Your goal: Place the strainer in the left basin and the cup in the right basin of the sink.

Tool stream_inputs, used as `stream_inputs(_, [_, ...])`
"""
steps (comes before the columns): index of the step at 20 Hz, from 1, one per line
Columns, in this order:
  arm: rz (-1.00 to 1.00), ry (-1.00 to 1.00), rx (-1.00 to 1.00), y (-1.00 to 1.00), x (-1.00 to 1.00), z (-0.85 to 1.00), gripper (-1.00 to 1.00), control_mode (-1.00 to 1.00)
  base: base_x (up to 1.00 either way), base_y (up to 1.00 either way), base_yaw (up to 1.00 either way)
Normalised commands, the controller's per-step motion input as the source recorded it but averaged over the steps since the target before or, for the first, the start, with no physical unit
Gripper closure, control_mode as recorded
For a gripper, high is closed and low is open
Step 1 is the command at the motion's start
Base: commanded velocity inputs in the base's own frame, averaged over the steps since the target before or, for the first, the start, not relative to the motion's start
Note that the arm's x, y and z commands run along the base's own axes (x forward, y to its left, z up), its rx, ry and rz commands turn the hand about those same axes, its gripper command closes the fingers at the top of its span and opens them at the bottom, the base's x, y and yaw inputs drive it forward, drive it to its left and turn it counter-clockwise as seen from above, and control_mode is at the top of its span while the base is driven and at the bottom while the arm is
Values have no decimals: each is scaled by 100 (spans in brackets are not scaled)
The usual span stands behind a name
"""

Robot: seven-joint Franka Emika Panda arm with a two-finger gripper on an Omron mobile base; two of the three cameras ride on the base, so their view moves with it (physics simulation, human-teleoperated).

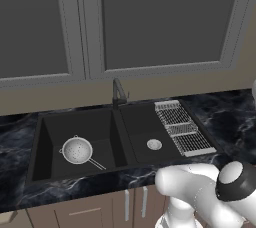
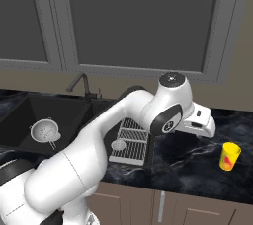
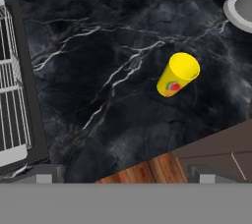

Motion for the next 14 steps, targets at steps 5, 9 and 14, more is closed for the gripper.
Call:
stream_inputs(5, [0,0,0,-16,12,-16,-100,-100,0,0,0])
stream_inputs(9, [0,0,0,-20,11,-18,-100,-100,0,0,0])
stream_inputs(14, [0,0,0,-21,10,-13,-100,-100,0,0,0])
